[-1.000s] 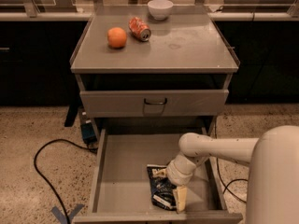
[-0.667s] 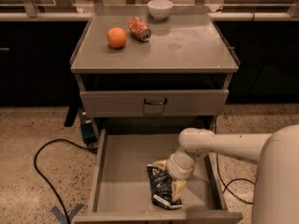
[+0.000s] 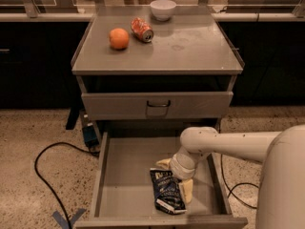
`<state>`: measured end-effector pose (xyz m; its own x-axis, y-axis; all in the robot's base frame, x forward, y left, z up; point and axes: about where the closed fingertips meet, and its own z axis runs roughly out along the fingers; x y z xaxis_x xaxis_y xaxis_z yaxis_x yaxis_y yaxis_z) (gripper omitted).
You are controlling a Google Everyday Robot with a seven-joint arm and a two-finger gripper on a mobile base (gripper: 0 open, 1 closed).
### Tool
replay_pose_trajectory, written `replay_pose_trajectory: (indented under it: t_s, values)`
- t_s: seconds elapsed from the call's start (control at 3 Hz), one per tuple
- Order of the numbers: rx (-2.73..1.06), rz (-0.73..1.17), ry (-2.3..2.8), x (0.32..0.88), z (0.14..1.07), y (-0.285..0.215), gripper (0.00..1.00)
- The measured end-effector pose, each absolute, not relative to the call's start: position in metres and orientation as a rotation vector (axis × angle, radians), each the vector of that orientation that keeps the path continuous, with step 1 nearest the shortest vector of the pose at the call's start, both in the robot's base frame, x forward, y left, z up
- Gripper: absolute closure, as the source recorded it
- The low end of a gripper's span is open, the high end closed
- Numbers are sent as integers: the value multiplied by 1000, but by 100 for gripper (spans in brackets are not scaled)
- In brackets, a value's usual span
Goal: Pick blue chip bag from middle drawer and place on counter
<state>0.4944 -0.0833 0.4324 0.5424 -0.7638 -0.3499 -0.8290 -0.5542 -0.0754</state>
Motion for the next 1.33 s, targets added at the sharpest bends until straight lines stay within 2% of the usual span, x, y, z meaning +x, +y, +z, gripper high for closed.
replay_pose_trajectory:
  t_s: [0.67,1.33]
  values:
    - [-2581,394,1377,506,390,-96,0]
    - [-2576,438,1327,523,363,-76,0]
